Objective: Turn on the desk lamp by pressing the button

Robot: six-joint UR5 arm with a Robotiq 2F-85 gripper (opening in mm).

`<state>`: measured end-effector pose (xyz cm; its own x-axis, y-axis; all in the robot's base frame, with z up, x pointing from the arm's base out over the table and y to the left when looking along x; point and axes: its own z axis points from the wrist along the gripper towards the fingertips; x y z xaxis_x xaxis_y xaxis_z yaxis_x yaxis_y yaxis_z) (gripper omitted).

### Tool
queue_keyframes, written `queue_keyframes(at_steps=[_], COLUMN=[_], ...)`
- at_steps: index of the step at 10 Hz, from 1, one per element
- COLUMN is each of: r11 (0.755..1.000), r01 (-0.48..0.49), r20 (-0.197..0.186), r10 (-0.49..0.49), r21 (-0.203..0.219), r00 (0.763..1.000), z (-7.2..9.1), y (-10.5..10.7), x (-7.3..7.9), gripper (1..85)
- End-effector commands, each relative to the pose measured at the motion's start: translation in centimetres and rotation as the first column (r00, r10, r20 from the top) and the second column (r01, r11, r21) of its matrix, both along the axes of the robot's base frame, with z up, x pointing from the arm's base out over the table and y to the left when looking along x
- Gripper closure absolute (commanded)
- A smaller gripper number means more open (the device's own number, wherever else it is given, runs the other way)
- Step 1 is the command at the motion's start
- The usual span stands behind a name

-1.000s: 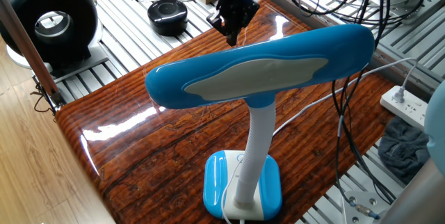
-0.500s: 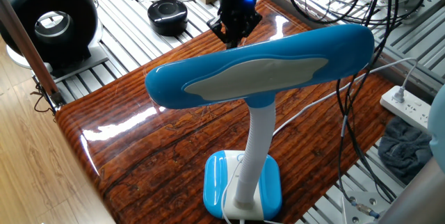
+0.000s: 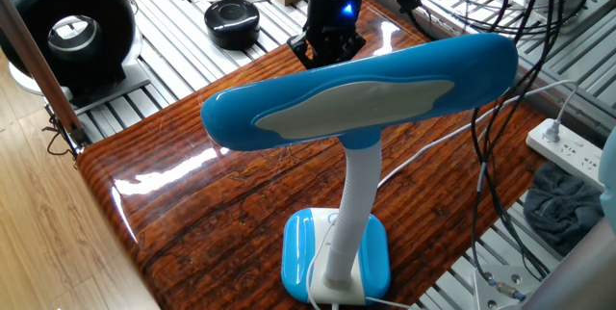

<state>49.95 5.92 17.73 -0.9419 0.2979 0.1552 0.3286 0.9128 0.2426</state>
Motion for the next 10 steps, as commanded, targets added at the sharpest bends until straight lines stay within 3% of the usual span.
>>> queue_keyframes(at_steps=[1,5,7,10], r11=[0.997,0.999,0.999,0.998], r01=[0.026,-0.036,0.007,0.044], r20=[0.054,0.009,-0.004,0.001], r10=[-0.029,0.036,-0.007,-0.044], r21=[0.070,0.020,0.054,0.050], r00=[0.998,0.999,1.000,0.999], z=[0.3,-1.2,-1.2,-2.2], y=[1.4,0.2,2.0,4.6], x=[1.2,-1.3,-1.6,-2.0], gripper=[84.7,84.7,84.7,84.7])
